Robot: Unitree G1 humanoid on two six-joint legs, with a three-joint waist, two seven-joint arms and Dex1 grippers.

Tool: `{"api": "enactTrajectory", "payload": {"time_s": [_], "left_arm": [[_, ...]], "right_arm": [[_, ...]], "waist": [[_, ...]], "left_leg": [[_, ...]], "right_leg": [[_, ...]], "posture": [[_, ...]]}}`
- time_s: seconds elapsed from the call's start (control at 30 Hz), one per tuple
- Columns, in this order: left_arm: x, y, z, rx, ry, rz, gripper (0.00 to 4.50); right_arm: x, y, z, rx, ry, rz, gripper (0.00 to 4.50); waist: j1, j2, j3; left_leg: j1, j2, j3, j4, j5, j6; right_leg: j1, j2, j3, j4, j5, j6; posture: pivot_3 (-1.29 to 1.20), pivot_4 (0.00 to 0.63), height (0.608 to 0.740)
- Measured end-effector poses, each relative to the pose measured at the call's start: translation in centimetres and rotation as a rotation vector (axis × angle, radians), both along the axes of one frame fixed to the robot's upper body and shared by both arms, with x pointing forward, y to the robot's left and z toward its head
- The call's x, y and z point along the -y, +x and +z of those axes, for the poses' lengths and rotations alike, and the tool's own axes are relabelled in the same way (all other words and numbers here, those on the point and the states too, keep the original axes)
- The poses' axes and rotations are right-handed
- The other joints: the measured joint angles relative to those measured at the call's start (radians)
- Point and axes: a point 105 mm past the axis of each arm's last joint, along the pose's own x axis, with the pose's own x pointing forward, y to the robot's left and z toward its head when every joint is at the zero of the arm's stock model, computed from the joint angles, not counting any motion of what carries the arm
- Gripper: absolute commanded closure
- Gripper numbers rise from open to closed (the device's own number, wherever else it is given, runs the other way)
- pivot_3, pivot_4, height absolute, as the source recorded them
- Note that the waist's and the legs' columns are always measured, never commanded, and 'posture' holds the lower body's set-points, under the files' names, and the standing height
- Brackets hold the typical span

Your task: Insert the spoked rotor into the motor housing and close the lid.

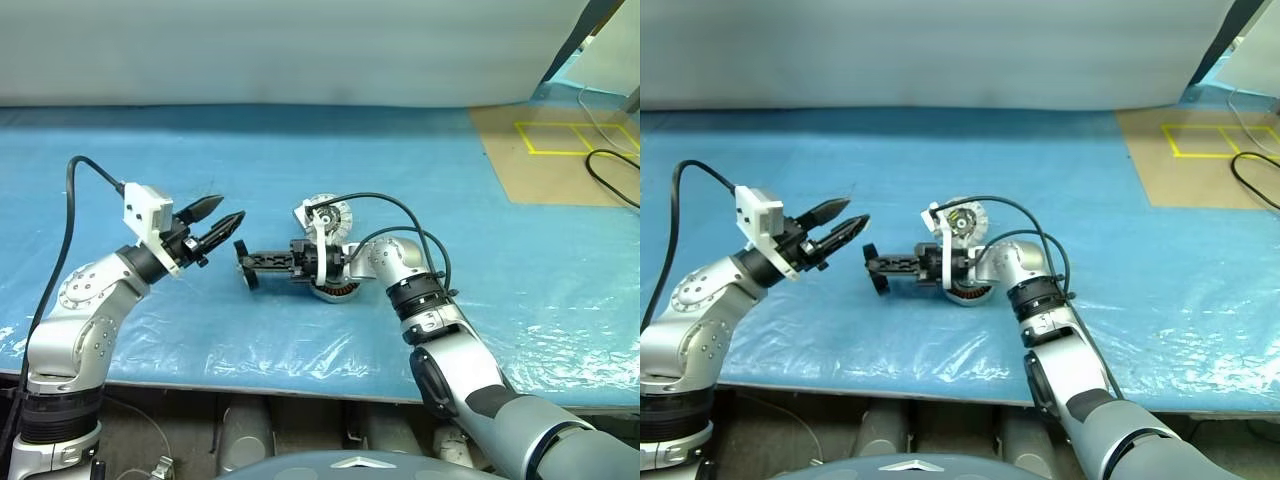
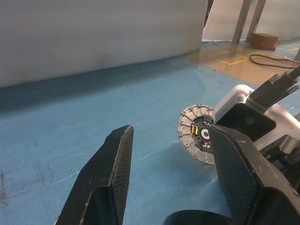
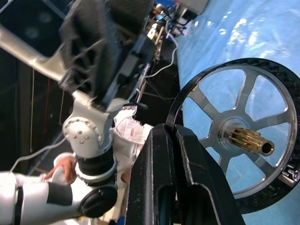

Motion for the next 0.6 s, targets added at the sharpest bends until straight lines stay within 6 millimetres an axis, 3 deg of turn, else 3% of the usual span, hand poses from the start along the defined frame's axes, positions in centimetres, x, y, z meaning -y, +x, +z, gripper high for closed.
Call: {"api": "enactTrajectory", "payload": {"time_s": [0.13,0.27,0.33,0.47,0.6], "left_arm": [[0.6,0.2,0.2,0.010,0.003,-0.018,1.82],[1.1,0.3,0.0,0.006,0.015,-0.036,1.82],[1.2,0.3,0.0,0.005,0.018,-0.038,1.82],[1.1,0.5,0.0,0.007,0.019,-0.035,1.82],[1.4,0.8,0.0,0.007,0.019,-0.048,1.82]], "right_arm": [[0.5,0.3,-0.8,-0.022,-0.017,-0.034,4.48],[0.9,0.1,-1.8,-0.050,-0.029,-0.057,3.60],[1.5,0.3,-1.6,-0.054,-0.036,-0.069,2.94],[2.9,0.5,-0.5,-0.075,-0.019,-0.082,2.94],[4.8,0.9,2.4,-0.032,0.041,-0.090,2.94]], "waist": [[0.000,0.000,0.000],[0.000,0.000,0.000],[0.000,0.000,0.000],[0.003,0.000,0.000],[0.003,0.000,0.000]], "left_leg": [[0.000,0.000,0.000,0.000,0.000,0.000],[0.000,0.000,0.000,0.000,0.000,0.000],[0.000,0.000,0.000,0.000,0.000,0.000],[0.000,0.000,0.000,0.000,0.000,0.000],[0.000,0.000,0.000,0.000,0.000,0.000]], "right_leg": [[0.000,0.000,0.000,0.000,0.000,0.000],[0.000,0.000,0.000,0.001,0.000,0.000],[0.000,0.000,0.000,0.001,0.000,0.000],[0.000,0.000,0.000,0.001,0.000,0.000],[0.000,0.000,0.000,0.001,0.000,0.000]], "posture": [[0.00,0.150,0.740],[0.00,0.150,0.740],[0.00,0.150,0.740],[0.00,0.150,0.740],[0.00,0.150,0.740]]}}
